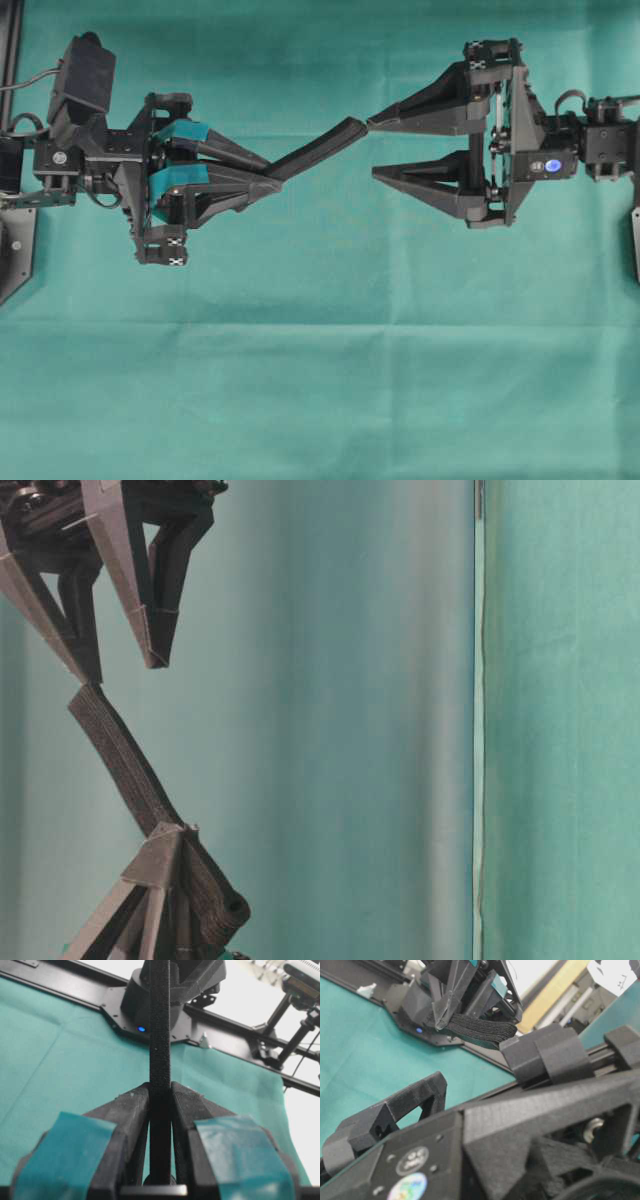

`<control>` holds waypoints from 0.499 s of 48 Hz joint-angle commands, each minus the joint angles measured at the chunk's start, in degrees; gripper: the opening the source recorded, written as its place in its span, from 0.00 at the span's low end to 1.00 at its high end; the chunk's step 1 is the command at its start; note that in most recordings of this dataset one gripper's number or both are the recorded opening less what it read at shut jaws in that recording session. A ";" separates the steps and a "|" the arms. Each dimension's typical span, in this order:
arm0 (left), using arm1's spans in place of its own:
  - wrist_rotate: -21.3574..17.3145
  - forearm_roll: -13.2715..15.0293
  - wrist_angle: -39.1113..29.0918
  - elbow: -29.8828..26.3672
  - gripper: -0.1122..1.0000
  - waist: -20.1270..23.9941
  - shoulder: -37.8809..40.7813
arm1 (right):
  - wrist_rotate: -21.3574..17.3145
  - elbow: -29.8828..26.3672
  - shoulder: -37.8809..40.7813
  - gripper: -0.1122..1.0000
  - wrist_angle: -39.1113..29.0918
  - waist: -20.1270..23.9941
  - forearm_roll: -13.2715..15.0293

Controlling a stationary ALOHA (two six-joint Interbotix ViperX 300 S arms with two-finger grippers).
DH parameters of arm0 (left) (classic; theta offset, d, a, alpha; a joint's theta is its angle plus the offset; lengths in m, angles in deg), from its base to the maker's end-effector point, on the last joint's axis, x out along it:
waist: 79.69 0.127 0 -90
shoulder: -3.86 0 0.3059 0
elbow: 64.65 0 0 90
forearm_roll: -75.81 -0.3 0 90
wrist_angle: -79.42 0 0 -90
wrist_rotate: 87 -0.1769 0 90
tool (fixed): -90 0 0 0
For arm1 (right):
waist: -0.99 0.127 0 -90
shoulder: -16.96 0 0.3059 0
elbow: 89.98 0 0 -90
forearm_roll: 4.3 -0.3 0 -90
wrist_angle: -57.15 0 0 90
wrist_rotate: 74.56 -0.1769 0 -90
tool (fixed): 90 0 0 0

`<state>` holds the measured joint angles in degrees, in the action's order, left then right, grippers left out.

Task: Peel off the Velcro with your right arm.
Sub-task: 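Move the open right gripper toward the strap's free upper end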

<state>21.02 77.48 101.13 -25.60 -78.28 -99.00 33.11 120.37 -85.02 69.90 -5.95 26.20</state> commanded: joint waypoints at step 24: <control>-0.18 0.00 0.18 -0.70 0.20 0.26 -0.53 | 0.00 -1.32 -0.26 0.58 0.35 0.00 0.00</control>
<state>20.93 77.48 100.96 -25.60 -78.19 -99.00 33.11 120.37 -85.02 69.90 -6.13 26.20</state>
